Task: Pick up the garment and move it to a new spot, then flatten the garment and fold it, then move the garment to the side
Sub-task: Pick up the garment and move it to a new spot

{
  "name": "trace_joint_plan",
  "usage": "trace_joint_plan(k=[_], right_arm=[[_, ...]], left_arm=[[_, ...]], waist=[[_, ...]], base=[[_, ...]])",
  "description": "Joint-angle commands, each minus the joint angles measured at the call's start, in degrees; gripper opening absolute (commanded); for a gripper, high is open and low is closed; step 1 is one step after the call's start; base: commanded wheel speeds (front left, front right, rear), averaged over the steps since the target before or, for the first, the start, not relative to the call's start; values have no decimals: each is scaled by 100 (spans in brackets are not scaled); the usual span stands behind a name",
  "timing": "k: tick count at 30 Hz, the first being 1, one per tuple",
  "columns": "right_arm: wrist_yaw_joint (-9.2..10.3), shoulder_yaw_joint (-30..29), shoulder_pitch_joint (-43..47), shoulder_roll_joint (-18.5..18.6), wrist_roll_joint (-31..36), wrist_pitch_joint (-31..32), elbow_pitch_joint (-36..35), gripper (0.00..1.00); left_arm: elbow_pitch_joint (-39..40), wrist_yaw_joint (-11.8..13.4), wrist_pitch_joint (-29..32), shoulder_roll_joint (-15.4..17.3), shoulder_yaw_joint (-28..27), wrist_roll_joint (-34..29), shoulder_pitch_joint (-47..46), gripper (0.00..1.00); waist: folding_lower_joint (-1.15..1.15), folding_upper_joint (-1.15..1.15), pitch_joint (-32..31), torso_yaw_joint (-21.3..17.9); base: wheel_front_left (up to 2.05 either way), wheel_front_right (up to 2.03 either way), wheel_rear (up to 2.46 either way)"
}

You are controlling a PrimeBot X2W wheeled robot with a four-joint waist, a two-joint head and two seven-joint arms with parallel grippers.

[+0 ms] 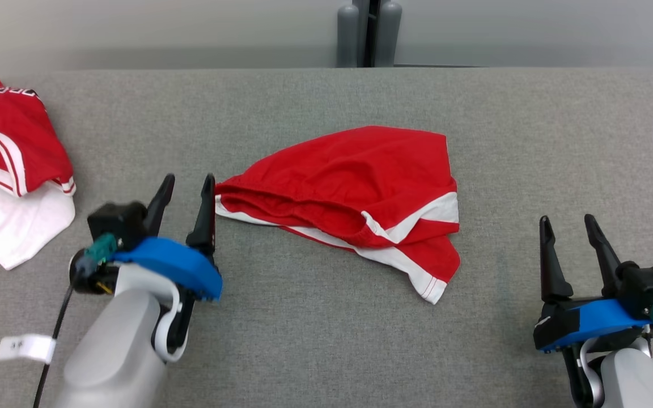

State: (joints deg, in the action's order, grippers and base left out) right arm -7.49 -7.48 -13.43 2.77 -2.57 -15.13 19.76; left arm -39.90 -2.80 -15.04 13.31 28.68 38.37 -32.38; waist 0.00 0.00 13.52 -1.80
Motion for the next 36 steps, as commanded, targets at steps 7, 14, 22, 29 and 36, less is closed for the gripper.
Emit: trace_joint_plan(k=[7, 14, 22, 29, 36], right_arm=[[-1, 223, 278, 21, -17, -4, -84, 100], [-1, 383, 709, 21, -150, -4, -125, 100], [-1, 591, 1080, 21, -434, -4, -44, 100], [-1, 693, 1089, 21, -460, -4, 48, 100], [-1, 691, 1088, 22, -458, -4, 80, 100]], left_arm=[[1018, 177, -17, 31, -667, -741, 1198, 100], [1738, 126, -18, -316, -1440, -1066, 2377, 100], [2048, 39, -19, -588, -1962, -1560, 3078, 100], [2025, -83, -19, -746, -2161, -1746, 3239, 100], [1901, -181, -19, -827, -2235, -1839, 3268, 100]], waist=[[0, 0, -362, -7], [0, 0, -726, -4], [0, 0, -926, -17], [0, 0, -1016, -24], [0, 0, -1065, -33]], base=[[0, 0, 0], [0, 0, 0], [0, 0, 0], [0, 0, 0], [0, 0, 0]])
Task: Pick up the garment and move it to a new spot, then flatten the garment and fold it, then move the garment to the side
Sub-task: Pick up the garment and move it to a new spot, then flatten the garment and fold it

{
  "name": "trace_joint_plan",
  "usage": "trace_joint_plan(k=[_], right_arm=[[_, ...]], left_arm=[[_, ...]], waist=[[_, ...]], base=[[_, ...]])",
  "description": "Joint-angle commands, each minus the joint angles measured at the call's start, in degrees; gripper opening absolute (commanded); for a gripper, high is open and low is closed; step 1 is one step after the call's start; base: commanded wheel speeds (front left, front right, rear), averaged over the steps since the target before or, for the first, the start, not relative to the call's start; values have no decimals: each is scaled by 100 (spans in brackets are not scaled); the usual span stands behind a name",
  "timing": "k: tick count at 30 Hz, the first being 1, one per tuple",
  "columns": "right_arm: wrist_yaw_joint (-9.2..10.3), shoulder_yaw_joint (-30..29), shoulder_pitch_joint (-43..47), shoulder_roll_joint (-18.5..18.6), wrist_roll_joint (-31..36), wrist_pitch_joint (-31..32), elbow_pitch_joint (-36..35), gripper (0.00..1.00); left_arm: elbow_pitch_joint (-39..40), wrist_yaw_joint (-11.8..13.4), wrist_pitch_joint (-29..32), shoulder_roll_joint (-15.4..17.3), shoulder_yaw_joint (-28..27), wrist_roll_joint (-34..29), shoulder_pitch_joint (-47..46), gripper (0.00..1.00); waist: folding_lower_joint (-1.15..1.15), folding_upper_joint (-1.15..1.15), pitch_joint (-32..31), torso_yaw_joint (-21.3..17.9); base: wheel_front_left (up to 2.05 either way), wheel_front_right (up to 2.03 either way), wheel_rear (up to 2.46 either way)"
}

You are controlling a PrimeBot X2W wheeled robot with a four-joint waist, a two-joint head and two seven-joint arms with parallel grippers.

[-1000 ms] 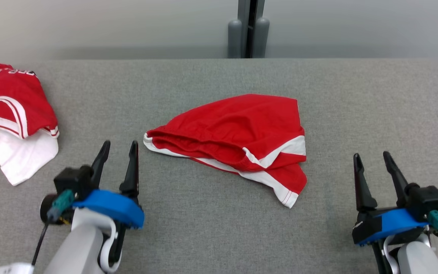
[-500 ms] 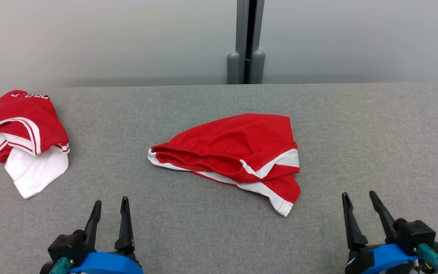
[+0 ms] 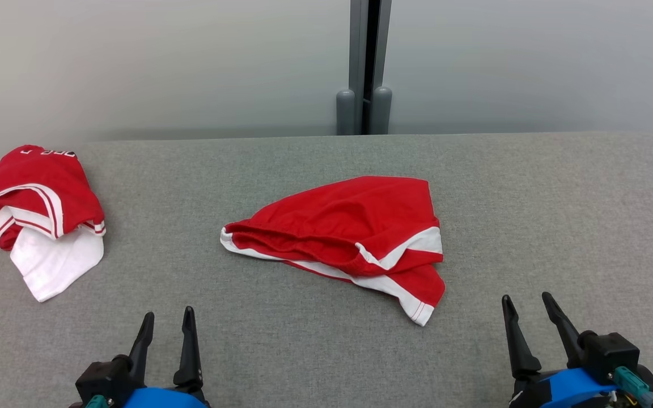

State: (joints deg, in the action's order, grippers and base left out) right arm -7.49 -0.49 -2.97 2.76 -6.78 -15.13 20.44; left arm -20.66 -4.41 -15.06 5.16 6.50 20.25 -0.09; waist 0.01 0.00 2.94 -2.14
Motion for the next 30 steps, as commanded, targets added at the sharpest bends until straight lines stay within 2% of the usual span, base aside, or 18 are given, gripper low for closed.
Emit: trace_joint_plan(k=[1, 9, 15, 20, 25, 30], right_arm=[[-1, -8, 50, 23, -39, -4, 18, 100], [-1, -23, 102, 23, -1, -4, 41, 100], [-1, 183, -2, 22, 100, -4, 141, 100], [-1, 807, -426, 23, 333, -4, 803, 100], [-1, 1105, -856, 24, 504, -4, 1504, 100], [-1, 1120, -1370, 24, 753, 1, 2377, 100]], left_arm=[[-36, -30, -17, -21, -27, -46, 38, 100], [-141, -110, -16, -78, -103, -141, 22, 100], [-180, -141, -17, -100, -74, -205, -25, 100], [-229, -171, -16, -123, -21, -276, -110, 100], [-256, -194, -16, -140, -7, -291, -145, 100], [-275, -207, -16, -155, -27, -313, -164, 100]], waist=[[-1, 0, -12, 2], [-1, 0, -72, 29], [-1, 0, -68, 120], [-1, 0, 27, 349], [-1, 0, 110, 530], [-1, 0, 182, 704]], base=[[0, 0, 0], [0, 0, 0], [0, 0, 0], [0, 0, 0], [0, 0, 0], [0, 0, 0]])
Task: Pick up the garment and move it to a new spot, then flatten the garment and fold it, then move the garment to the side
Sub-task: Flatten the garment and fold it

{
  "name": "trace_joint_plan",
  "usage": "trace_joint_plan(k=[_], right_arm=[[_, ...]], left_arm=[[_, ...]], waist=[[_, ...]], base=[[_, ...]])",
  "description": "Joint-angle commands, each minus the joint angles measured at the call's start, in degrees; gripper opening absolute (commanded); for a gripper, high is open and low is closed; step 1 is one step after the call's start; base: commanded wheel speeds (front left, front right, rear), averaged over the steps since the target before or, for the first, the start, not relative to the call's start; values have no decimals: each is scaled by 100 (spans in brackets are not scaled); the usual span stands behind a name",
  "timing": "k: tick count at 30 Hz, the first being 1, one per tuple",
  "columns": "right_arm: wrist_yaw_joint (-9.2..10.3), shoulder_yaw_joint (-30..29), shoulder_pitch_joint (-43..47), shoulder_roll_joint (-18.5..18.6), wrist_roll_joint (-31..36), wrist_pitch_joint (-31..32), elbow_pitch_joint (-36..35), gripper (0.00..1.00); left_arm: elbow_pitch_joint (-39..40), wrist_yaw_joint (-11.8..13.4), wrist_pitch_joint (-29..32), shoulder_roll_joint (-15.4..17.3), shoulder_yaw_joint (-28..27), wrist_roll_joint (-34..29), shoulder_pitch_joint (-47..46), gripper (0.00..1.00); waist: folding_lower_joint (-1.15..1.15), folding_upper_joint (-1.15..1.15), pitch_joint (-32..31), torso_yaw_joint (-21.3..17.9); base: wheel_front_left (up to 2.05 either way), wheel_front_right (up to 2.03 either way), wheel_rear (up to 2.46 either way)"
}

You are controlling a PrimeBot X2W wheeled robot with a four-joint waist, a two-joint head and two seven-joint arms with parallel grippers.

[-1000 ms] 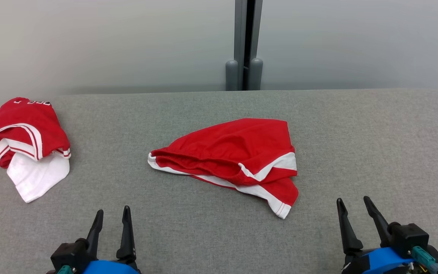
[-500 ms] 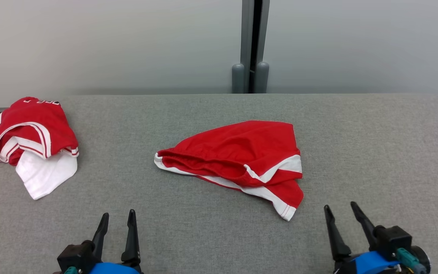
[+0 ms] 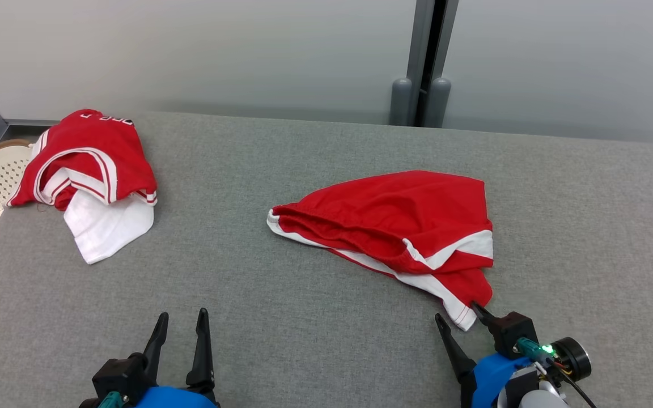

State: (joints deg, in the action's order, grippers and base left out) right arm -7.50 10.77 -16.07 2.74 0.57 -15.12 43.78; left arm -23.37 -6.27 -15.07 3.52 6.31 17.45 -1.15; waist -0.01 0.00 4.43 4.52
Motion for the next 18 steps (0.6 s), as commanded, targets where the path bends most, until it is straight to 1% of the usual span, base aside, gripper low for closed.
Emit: trace_joint_plan(k=[1, 2, 3, 4, 5, 6, 7, 10, 14, 18], right_arm=[[1, -20, -154, 27, 88, 4, 192, 100], [1, -33, -247, 25, 163, 9, 339, 100], [1, -57, -321, 25, 210, 5, 464, 94], [1, -89, -382, 27, 253, 5, 571, 61], [1, -110, -436, 26, 279, 4, 661, 36], [1, -132, -481, 25, 303, 2, 725, 5], [1, -159, -516, 25, 308, -1, 777, 0], [1, -336, -553, 25, 346, -9, 713, 0], [1, -704, -204, 29, 424, -9, 165, 0], [1, -1404, 77, 32, 736, -11, -421, 0]], left_arm=[[-9, -24, -16, 6, -13, -35, -61, 100], [-10, -27, -16, 2, -16, -33, -65, 100], [-13, -29, -15, -1, -22, -38, -71, 100], [-17, -33, -16, -3, -27, -45, -76, 100], [-17, -35, -16, -8, -29, -49, -85, 100], [-18, -39, -15, -10, -36, -52, -92, 100], [-18, -36, -16, -12, -46, -53, -96, 100], [-22, -40, -16, -21, -70, -65, -99, 100], [-8, -38, -16, -29, -91, -69, -93, 100], [14, -37, -16, -41, -98, -73, -91, 100]], waist=[[1, 0, 43, 58], [1, 0, 56, 76], [1, 0, 67, 89], [1, 0, 79, 98], [1, 0, 91, 104], [1, 0, 104, 105], [1, 0, 116, 99], [1, 0, 137, 47], [1, 0, 134, -79], [1, 0, 119, -234]], base=[[0, 0, 0], [0, 0, 0], [0, 0, 0], [0, 0, 0], [0, 0, 0], [0, 0, 0], [0, 0, 0], [0, 0, 0], [0, 0, 0], [0, 0, 0]])
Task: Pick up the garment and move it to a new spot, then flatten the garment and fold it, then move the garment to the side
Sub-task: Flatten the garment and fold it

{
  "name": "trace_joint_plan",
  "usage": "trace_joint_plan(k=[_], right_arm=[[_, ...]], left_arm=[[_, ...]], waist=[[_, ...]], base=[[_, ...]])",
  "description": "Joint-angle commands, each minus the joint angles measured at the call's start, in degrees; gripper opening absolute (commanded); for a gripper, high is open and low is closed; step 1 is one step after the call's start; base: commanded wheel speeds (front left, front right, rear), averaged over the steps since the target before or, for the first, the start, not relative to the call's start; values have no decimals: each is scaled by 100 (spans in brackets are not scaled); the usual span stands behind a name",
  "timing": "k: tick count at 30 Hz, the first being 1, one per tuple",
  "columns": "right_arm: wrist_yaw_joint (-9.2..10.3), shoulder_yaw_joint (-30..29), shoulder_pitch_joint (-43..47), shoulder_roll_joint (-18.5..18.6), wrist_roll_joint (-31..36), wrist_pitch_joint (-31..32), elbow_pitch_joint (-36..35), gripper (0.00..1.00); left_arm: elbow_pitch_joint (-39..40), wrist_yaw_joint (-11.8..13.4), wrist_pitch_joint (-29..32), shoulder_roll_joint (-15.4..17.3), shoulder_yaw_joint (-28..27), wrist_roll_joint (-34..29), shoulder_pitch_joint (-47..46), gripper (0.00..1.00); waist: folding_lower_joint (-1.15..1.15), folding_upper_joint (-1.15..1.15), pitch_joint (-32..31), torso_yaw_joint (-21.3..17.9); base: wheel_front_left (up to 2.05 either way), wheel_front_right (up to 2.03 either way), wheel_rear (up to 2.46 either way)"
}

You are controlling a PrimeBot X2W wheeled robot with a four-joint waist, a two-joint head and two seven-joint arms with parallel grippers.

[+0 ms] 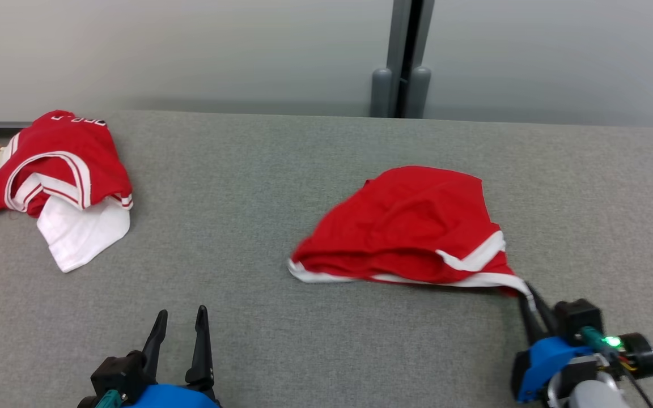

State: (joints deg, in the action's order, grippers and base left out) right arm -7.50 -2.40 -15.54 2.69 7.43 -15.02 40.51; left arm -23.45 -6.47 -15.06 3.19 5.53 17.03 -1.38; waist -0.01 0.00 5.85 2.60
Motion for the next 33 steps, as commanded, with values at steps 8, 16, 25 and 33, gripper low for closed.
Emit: trace_joint_plan(k=[8, 16, 25, 33], right_arm=[[1, -800, 274, 26, 353, -21, -579, 29], [1, -762, 602, 29, 34, -21, -1163, 100], [1, -723, 815, 27, -594, -21, -1704, 100], [1, -401, 895, 29, -992, -22, -1660, 100]], left_arm=[[42, -39, -17, -18, 79, -39, -135, 100], [161, -55, -17, -29, 175, -39, -182, 100], [312, -78, -16, -30, 476, 27, -192, 100], [319, -30, -17, -32, 521, 108, -102, 100]], waist=[[1, 0, -30, -203], [1, 0, -73, -281], [1, 0, -225, -417], [1, 0, -369, -386]], base=[[0, 0, 0], [0, 0, 0], [0, 0, 0], [0, 0, 0]])
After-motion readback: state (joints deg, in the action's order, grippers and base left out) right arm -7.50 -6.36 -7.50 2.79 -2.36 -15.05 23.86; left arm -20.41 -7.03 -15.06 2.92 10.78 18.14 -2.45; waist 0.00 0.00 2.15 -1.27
